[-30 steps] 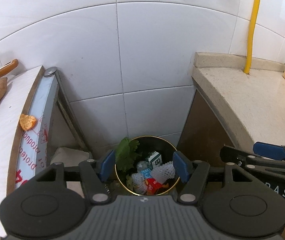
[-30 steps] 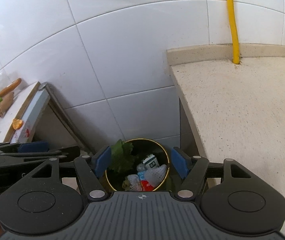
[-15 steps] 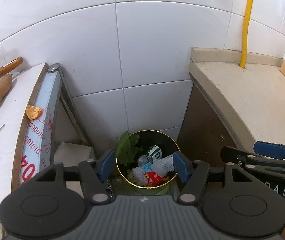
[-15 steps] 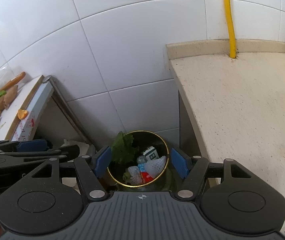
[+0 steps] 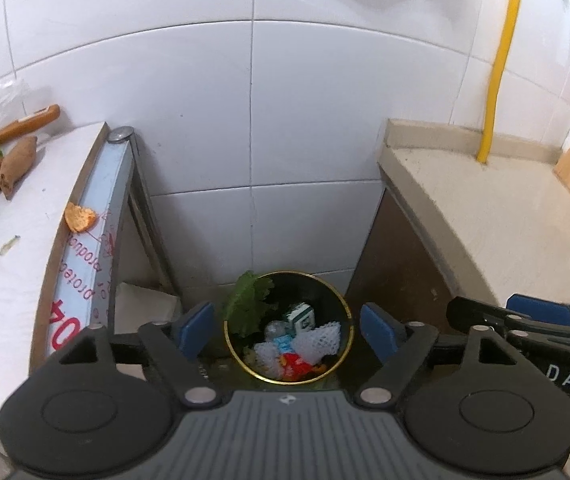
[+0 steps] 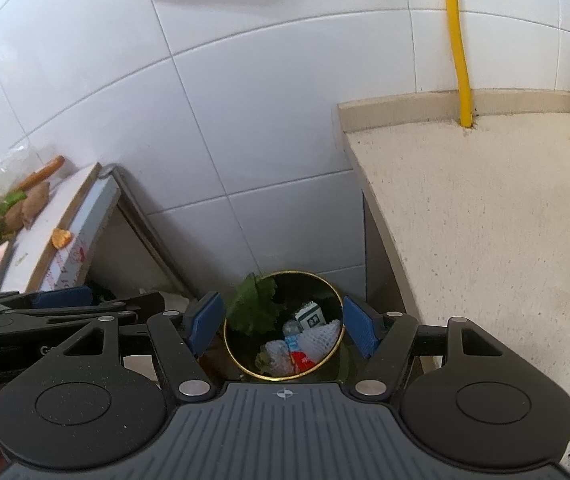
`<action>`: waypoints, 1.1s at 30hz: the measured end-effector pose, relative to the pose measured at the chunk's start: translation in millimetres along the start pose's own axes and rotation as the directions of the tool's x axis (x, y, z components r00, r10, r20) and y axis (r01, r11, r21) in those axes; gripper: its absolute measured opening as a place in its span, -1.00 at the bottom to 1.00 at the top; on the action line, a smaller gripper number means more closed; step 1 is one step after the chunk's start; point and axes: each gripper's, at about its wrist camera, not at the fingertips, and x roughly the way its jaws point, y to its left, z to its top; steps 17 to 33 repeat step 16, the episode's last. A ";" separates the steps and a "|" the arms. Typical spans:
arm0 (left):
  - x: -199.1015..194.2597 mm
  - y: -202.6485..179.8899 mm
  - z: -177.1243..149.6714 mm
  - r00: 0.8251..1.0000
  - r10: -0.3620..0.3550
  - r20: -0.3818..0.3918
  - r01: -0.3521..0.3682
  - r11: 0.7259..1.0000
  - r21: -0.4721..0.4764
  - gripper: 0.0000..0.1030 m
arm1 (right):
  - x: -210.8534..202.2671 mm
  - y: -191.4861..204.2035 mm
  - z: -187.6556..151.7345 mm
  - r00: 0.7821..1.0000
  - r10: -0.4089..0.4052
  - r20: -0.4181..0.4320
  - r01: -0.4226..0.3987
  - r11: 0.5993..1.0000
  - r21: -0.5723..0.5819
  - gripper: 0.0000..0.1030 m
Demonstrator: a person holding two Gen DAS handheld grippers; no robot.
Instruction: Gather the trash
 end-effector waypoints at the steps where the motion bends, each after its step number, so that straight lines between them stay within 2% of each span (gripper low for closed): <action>1: -0.8 1.0 0.5 1.000 -0.003 0.006 0.003 1.000 -0.006 0.58 | -1.7 0.3 0.5 1.000 0.003 0.006 -0.003 1.000 0.003 0.43; 4: -4.6 1.7 1.1 0.999 -0.009 0.035 0.009 1.000 -0.008 0.62 | -6.8 0.4 2.7 1.000 0.011 0.025 -0.011 1.000 0.009 0.44; 8: -6.1 0.6 1.7 0.998 0.017 0.054 -0.017 1.000 0.008 0.75 | -8.3 2.8 5.2 0.999 0.010 0.036 -0.010 1.000 0.009 0.44; 16: -9.4 -7.0 -0.4 0.993 0.050 0.109 -0.057 0.997 0.059 0.79 | -10.8 1.6 5.7 0.999 0.010 0.049 -0.011 1.000 0.016 0.50; 33: -9.4 -7.0 -0.4 0.993 0.050 0.109 -0.057 0.997 0.059 0.79 | -10.8 1.6 5.7 0.999 0.010 0.049 -0.011 1.000 0.016 0.50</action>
